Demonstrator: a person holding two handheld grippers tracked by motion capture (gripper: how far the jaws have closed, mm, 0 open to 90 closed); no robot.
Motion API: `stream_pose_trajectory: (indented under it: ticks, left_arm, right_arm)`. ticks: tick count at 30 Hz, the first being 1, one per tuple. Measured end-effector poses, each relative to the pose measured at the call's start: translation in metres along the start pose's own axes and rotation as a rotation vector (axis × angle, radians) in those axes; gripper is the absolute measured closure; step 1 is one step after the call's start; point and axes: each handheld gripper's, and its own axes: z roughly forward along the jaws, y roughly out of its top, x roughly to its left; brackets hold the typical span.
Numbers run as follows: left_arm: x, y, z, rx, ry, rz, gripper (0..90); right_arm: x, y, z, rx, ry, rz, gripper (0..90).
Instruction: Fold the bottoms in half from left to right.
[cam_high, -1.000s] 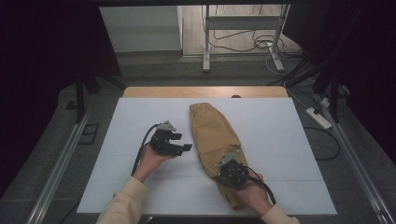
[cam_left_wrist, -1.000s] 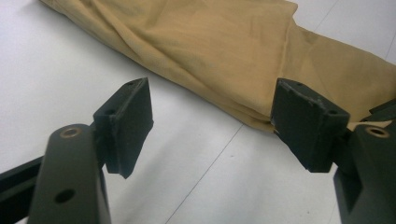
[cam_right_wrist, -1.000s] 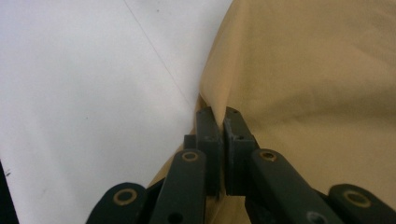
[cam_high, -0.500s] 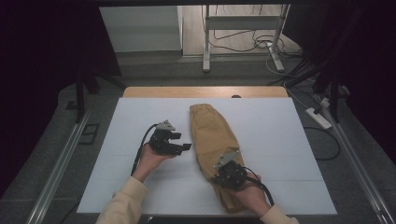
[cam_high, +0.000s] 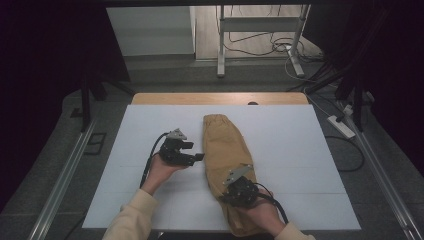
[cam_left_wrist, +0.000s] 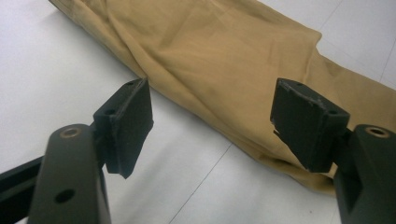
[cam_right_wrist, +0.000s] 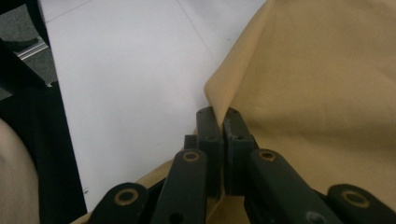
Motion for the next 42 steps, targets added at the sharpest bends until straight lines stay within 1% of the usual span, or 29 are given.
stream_pose_trajectory:
  ticks: [3,9,13,16,18,20,26,30,32,34,35,37,39,41,42]
  left_arm:
    - [0.000,0.000,0.000,-0.001,0.000,-0.003,29.3]
    - [0.000,0.000,-0.001,-0.004,-0.001,-0.011,29.3]
    - [0.001,0.000,-0.001,0.002,0.000,-0.002,29.2]
    - [0.001,0.000,-0.001,0.002,0.000,-0.002,29.3]
    - [0.001,0.000,-0.001,0.002,-0.001,-0.005,29.3]
    - [0.001,0.000,-0.001,0.004,0.000,-0.004,29.4]
    - [0.000,0.000,0.000,0.006,-0.001,-0.001,29.3]
    - [0.000,0.000,0.000,0.005,-0.001,-0.003,29.3]
    - [0.000,0.000,0.000,0.005,-0.002,-0.002,29.3]
    - [0.000,0.000,0.000,0.005,-0.002,0.000,29.3]
    - [0.000,0.000,0.000,0.004,-0.002,0.000,29.3]
    - [0.000,0.000,0.000,0.006,-0.002,0.001,29.3]
    - [0.000,0.000,0.000,0.007,-0.003,0.001,29.3]
    - [0.000,0.000,0.000,0.009,-0.002,0.001,29.3]
    - [-0.001,0.000,0.000,0.009,-0.002,0.003,29.3]
  right_arm:
    - [0.003,0.001,0.001,0.003,0.010,-0.010,87.5]
    - [0.013,0.004,0.003,0.002,0.046,-0.033,87.4]
    - [0.021,0.007,0.006,0.001,0.071,-0.051,87.4]
    - [0.026,0.008,0.009,-0.008,0.091,-0.070,87.4]
    - [0.029,0.009,0.012,-0.017,0.104,-0.068,87.3]
    - [0.032,0.010,0.013,-0.027,0.119,-0.082,87.3]
    - [0.037,0.012,0.018,-0.035,0.132,-0.110,87.2]
    - [0.037,0.012,0.019,-0.036,0.135,-0.112,86.8]
    - [0.037,0.011,0.018,-0.042,0.137,-0.118,83.6]
    - [0.037,0.012,0.016,-0.057,0.144,-0.130,75.7]
    - [0.037,0.012,0.013,-0.066,0.139,-0.130,70.9]
    - [0.035,0.013,0.008,-0.097,0.131,-0.125,61.2]
    - [0.032,0.014,0.001,-0.139,0.121,-0.107,56.1]
    - [0.028,0.015,-0.005,-0.180,0.096,-0.098,50.9]
    - [0.027,0.016,-0.007,-0.188,0.088,-0.096,48.2]
